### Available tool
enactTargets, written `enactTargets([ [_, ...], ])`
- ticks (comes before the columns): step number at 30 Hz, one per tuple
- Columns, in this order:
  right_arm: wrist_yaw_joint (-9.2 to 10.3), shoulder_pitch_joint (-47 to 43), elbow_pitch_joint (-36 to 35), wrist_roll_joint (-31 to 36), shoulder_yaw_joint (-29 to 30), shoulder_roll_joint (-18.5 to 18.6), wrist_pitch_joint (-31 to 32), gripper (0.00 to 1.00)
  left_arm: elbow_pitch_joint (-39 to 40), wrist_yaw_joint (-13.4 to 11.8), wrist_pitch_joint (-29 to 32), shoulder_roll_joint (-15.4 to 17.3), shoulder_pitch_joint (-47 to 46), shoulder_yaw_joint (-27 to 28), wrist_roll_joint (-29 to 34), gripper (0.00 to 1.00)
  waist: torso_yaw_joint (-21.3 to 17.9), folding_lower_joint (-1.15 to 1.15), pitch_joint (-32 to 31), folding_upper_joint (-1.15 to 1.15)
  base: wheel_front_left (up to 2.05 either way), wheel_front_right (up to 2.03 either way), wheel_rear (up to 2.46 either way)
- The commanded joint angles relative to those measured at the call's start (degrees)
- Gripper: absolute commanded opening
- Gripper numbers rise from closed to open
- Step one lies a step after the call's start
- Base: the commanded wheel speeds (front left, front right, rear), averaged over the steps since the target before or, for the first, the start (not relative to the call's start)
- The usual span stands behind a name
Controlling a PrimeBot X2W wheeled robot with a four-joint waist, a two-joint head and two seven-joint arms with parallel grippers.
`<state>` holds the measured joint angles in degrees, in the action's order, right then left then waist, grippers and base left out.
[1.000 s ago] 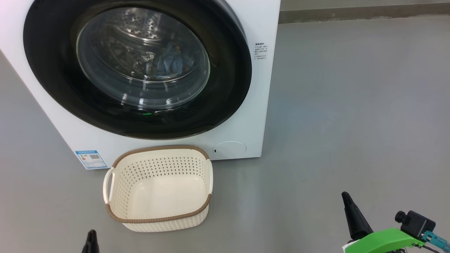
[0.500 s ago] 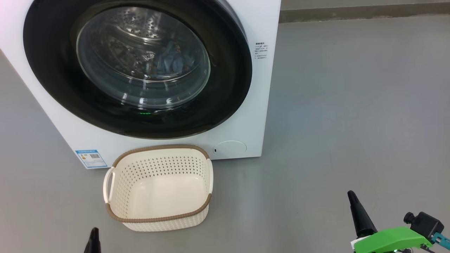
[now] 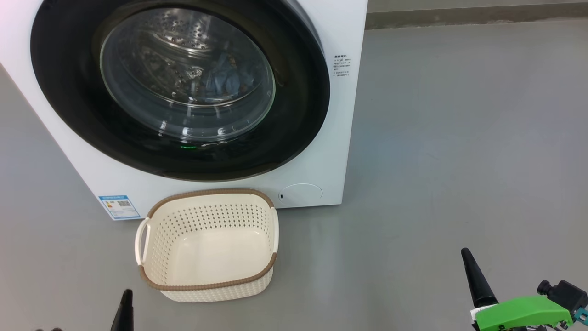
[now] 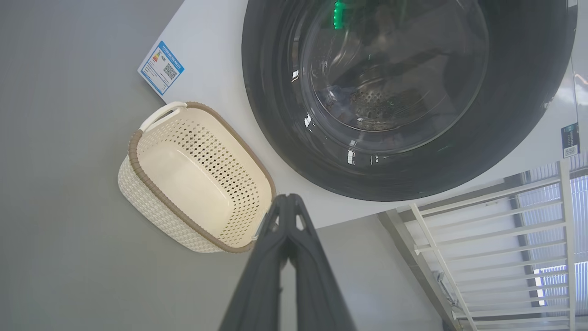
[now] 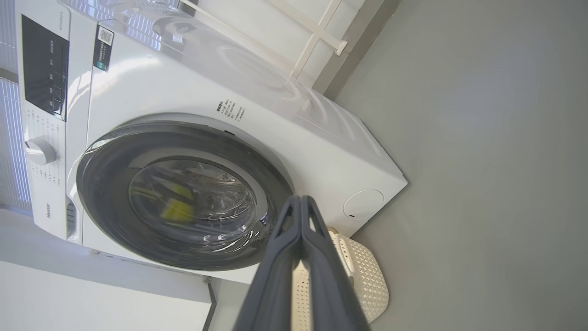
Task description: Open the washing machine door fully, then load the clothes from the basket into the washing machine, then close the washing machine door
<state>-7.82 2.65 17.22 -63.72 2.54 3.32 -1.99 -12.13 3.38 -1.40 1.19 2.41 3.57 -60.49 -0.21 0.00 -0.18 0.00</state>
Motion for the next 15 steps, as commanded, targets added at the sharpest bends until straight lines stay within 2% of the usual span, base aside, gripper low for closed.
enactTargets([
  [1, 0.21, 2.63, -1.83, -1.68, -0.58, 0.13, 0.45, 0.00, 1.04, 0.62, 0.36, 1.26, -2.99, 1.43, -1.91, 0.00, 0.01, 0.00, 0.01, 0.00, 0.00, 0.00, 0.00],
  [15, 0.24, 2.88, -2.23, -9.58, 0.61, 0.07, 2.67, 0.00, 0.17, 1.64, 2.54, 1.39, -4.62, 1.87, -10.57, 0.00, 0.07, 0.00, 0.11, 0.00, 0.00, 0.00, 0.00],
])
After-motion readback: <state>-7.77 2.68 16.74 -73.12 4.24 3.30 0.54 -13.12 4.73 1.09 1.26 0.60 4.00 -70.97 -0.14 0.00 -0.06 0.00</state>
